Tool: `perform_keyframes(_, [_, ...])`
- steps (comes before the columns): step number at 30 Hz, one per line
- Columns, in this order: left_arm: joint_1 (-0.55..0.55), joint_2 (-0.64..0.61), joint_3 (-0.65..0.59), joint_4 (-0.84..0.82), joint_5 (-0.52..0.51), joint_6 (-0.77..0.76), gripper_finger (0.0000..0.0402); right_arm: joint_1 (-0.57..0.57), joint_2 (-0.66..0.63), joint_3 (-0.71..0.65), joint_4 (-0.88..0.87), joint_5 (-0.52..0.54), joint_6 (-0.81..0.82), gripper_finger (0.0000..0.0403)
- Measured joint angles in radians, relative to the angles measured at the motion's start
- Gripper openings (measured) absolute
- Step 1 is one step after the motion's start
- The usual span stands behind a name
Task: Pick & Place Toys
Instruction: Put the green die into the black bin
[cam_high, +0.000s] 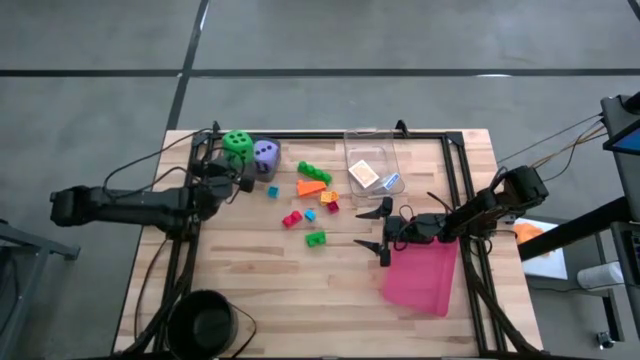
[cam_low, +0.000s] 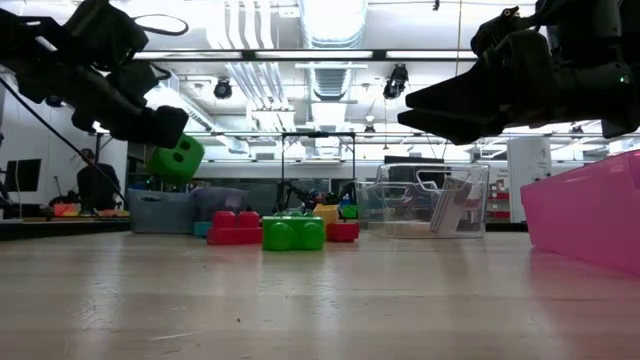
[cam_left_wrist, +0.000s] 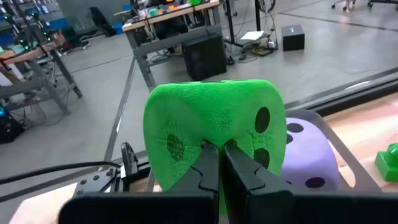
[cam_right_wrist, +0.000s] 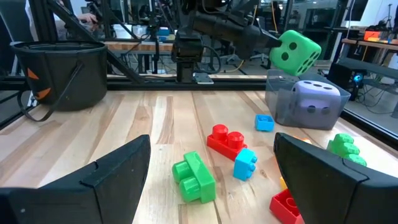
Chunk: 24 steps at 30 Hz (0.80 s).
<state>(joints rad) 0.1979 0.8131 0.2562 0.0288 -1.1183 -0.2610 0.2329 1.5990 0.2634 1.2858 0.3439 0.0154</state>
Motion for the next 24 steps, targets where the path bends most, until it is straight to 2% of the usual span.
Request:
perform_keyframes(11, [0.102,0.0,0.0,-0.08,0.14,-0.051,0.0,0.0,0.0,0.0,0.0,0.0,0.0,0.034])
perform_keyframes(15, [0.114,0.0,0.0,-0.082,0.151,-0.054,0.0005,0.0,0.0,0.0,0.0,0.0,0.0,0.034])
perform_keyframes(19, [0.114,0.0,0.0,-0.08,0.151,-0.054,0.0031,0.0,0.0,0.0,0.0,0.0,0.0,0.034])
perform_keyframes(24, [0.114,0.0,0.0,-0.08,0.152,-0.054,0.0085,0.0,0.0,0.0,0.0,0.0,0.0,0.034])
